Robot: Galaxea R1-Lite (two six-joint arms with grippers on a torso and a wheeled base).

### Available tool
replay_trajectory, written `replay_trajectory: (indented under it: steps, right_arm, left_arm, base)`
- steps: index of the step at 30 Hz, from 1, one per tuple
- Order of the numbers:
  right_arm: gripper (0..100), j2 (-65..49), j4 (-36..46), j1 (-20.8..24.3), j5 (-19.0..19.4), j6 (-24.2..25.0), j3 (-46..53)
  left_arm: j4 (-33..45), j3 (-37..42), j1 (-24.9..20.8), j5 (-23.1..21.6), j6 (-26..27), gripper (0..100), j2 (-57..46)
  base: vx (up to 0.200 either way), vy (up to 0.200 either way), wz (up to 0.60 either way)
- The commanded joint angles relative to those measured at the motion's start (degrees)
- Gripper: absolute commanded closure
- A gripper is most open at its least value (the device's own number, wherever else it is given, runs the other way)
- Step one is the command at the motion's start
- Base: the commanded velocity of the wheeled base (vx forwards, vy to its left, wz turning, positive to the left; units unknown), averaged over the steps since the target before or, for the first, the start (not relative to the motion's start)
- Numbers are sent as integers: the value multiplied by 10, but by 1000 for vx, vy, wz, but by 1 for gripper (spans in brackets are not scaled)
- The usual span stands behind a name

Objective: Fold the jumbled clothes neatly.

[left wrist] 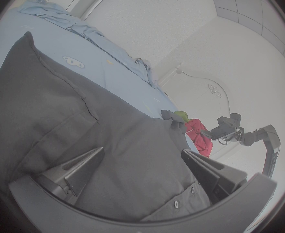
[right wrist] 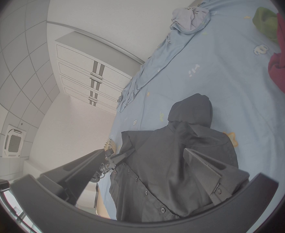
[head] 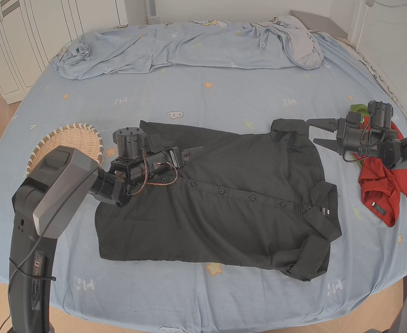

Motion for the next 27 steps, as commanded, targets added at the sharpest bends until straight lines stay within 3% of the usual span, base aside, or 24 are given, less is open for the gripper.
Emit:
replay_trajectory:
  steps: [1,13,19,27]
  right_arm:
    - [0,5,1,0,0,-4,0]
    - [0,7,1,12,0,-15,10]
    - [0,5,1,12,-3,-16,10]
    - [0,-39,11,-45,-2,-30,40]
  left_arm:
    - [-4,16,19,5,1,0,-44]
    - [-3,62,61,7,7,0,-79]
    - [-9,96,85,12,49,0,-101]
    - [-83,145,61,10,16,0,-172]
  base:
    - [0,0,0]
    - [0,0,0]
    - [0,0,0]
    - [0,0,0]
